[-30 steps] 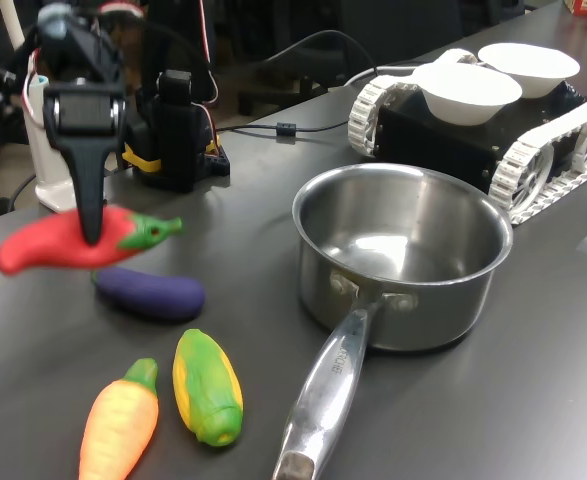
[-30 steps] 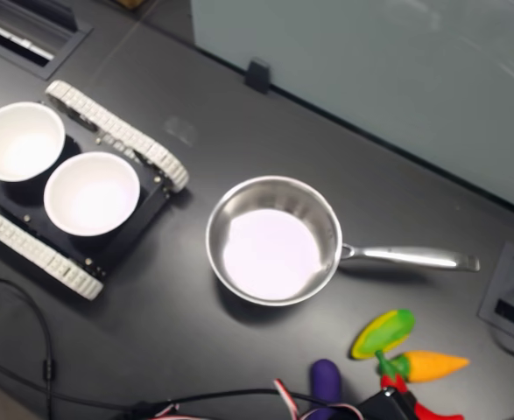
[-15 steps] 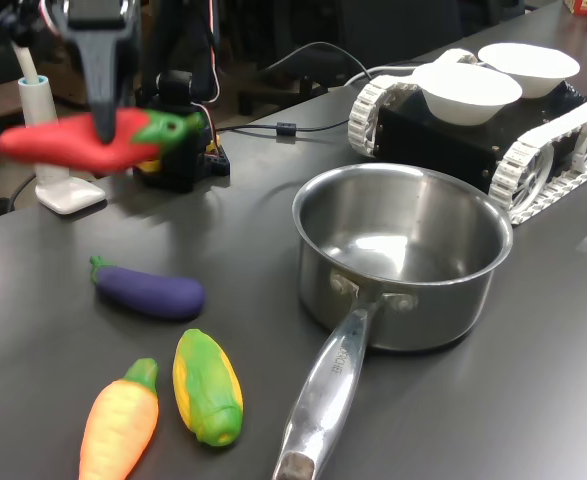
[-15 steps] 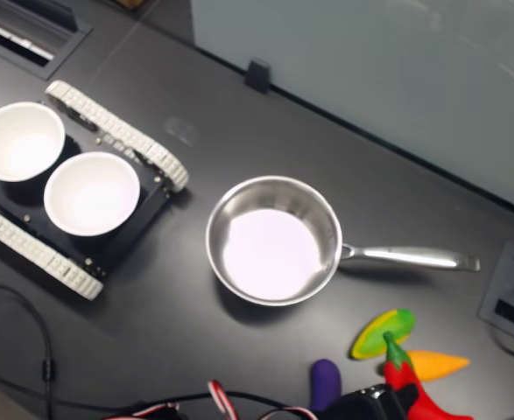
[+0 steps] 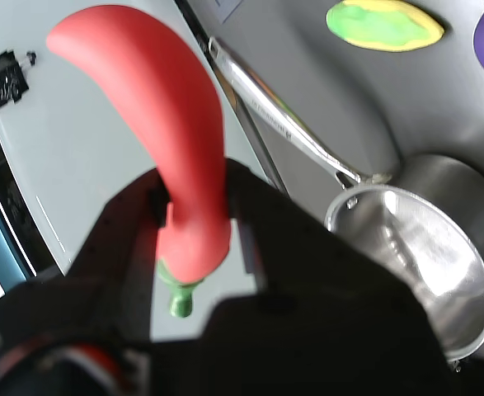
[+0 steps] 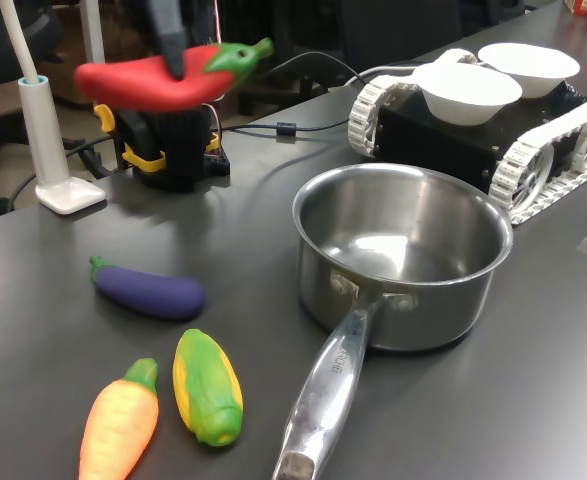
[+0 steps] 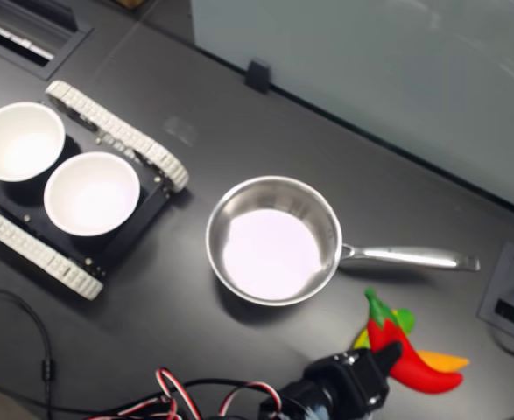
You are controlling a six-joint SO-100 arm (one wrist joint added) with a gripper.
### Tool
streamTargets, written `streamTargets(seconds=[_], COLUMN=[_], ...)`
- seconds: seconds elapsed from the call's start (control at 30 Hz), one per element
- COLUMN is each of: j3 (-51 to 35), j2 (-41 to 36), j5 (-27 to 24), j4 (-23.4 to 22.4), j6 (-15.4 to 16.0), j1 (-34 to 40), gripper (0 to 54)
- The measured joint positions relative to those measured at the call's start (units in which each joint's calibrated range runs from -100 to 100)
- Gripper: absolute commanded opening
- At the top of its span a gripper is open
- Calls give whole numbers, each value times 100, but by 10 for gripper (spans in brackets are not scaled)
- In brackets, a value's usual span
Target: Pick up the chilli and place them in the pan
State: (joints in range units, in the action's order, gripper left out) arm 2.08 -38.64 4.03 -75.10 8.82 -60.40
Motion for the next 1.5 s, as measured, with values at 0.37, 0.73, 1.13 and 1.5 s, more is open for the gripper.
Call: streamTargets(seconds=[0.37, 0.73, 1.13, 1.5], j3=[317, 1140, 2443, 3520], j2=[-480, -985, -1170, -1170], j5=[-278, -313, -469, -601], j4=[0, 51, 756, 1657], j6=[-615, -1249, -1745, -1956], j1=[1925, 3619, 4961, 5963], gripper=[0, 0, 0, 0])
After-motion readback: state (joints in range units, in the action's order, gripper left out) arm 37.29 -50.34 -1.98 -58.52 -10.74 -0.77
